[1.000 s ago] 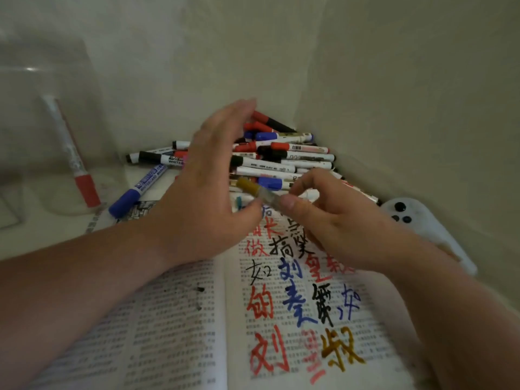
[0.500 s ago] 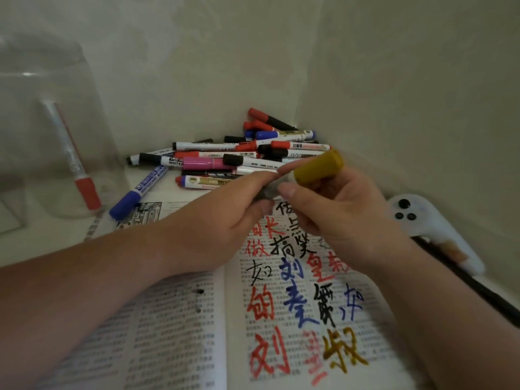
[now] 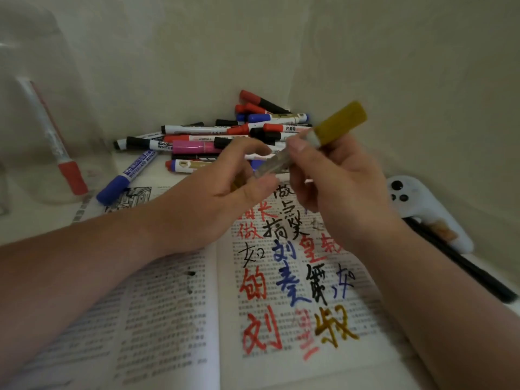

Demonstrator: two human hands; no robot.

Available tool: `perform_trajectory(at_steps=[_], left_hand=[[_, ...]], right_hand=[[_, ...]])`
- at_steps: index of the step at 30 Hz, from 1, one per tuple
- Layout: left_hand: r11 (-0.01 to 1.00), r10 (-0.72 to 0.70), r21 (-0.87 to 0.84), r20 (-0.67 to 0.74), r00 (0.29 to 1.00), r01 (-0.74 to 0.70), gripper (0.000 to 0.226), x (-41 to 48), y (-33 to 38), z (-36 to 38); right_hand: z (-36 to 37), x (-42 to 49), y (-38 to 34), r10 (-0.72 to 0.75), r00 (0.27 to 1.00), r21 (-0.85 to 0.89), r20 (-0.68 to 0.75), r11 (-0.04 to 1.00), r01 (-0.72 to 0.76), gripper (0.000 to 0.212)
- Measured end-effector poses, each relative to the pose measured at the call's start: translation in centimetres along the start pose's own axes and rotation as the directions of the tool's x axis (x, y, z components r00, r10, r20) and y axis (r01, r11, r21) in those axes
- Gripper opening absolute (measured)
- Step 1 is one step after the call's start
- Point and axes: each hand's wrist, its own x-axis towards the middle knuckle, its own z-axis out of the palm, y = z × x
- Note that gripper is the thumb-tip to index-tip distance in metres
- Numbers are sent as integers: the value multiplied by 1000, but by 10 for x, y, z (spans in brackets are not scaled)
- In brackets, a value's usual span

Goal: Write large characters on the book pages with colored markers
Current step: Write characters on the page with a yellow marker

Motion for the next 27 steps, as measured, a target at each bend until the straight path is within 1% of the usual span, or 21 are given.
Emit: perform_trajectory(at_steps=[3, 4, 6, 7, 9, 11, 13, 15, 16, 19, 20, 21, 23, 25, 27], left_hand=[[998, -27, 53, 48, 999, 24, 47, -2, -4, 0], [996, -25, 82, 52, 998, 20, 50, -2, -5, 0], [987, -18, 161, 74, 997, 6, 51, -3, -4, 1], [981, -8, 194, 83, 996, -8, 49, -4, -4, 2], [976, 13, 214, 71, 997, -28, 42, -4, -3, 4], [981, 31, 190, 31, 999, -36, 40, -4, -1, 6], [988, 49, 147, -12, 999, -47, 45, -4, 1, 7], [991, 58, 119, -27, 998, -55, 53, -4, 2, 5], [987, 62, 150, -21, 998, -58, 54, -5, 2, 4], [930, 108, 350, 21, 994, -108, 36, -6, 1, 0], [912, 128, 389, 30, 991, -129, 31, -6, 1, -1], [901, 155, 405, 40, 987, -158, 29, -6, -1, -2], [884, 213, 407, 84, 973, -229, 36, -5, -4, -2], [876, 242, 396, 130, 962, -274, 42, -4, -7, -1], [876, 230, 396, 157, 961, -274, 42, -3, -9, 0]], right_hand=[[-10, 9, -1, 42, 979, 119, -197, 993, -18, 24], [-15, 13, 0, 45, 968, 116, -249, 993, -16, 27], [-25, 17, 2, 20, 952, 8, -307, 1000, -18, 27], [-29, 17, 1, 11, 951, -32, -309, 999, -22, 26], [-33, 16, -1, 23, 963, -25, -270, 999, -31, 28], [-34, 14, -5, 56, 978, -26, -200, 998, -62, 27], [-33, 12, -9, 121, 986, -89, -118, 987, -132, 18], [-35, 9, -10, 204, 978, -115, -54, 971, -209, 8], [-38, 7, -11, 230, 972, -116, -38, 966, -233, 3], [-47, -5, -10, 256, 966, -114, -16, 960, -257, 14], [-49, -12, -11, 253, 968, -122, -10, 960, -252, 14], [-52, -20, -11, 244, 970, -140, 11, 960, -240, 11], [-57, -40, -11, 241, 967, -212, 82, 952, -219, 5], [-63, -64, -14, 266, 955, -294, 133, 930, -219, 14], [-70, -84, -16, 296, 945, -290, 139, 924, -247, 16]])
